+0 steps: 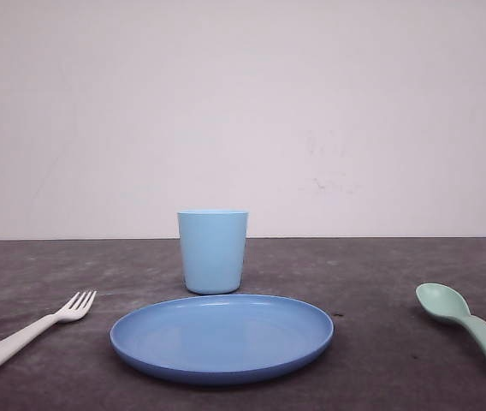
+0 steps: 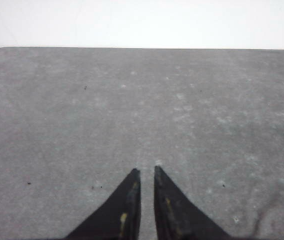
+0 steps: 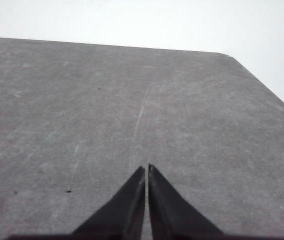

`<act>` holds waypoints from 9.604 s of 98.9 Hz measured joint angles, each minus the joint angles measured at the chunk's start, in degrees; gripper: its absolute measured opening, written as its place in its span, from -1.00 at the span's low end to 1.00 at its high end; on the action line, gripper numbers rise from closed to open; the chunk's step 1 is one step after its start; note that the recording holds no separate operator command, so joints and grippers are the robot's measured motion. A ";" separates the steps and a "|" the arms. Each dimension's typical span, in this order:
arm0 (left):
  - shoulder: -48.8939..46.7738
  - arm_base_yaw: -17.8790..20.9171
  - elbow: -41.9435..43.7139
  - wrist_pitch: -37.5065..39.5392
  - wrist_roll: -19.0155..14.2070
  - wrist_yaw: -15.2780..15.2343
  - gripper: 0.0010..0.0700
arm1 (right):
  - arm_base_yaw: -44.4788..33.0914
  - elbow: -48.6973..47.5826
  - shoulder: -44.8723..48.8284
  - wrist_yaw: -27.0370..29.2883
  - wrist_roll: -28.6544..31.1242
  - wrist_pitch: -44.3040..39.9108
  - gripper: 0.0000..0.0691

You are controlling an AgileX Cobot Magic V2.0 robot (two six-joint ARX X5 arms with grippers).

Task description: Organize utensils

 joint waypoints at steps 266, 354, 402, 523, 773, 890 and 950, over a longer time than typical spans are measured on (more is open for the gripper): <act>24.02 -0.04 25.16 -8.02 -16.46 1.68 -0.96 | 0.35 26.16 21.14 -5.40 22.38 -11.43 -0.98; 59.01 -16.55 39.52 -24.00 -14.32 8.96 0.00 | 8.24 36.26 40.83 -6.32 14.91 -22.34 0.21; 73.88 -26.32 39.52 -18.10 -16.15 7.52 -0.02 | 8.24 36.26 40.83 -6.32 14.95 -22.34 0.21; 69.96 -28.35 46.12 -7.61 -16.87 -0.37 -0.91 | 8.24 36.35 40.83 -6.32 14.95 -22.60 0.21; 54.51 -30.18 46.42 -3.50 -11.80 1.57 -0.18 | 33.59 36.46 59.52 1.07 29.42 -28.63 0.21; 51.01 -30.18 46.42 -15.78 -9.81 3.19 -0.18 | 40.00 36.46 76.39 7.61 42.29 -17.84 -0.49; 51.01 -30.18 46.42 -16.39 -9.81 3.32 -0.18 | 41.35 37.03 78.38 9.11 42.38 -17.66 -0.72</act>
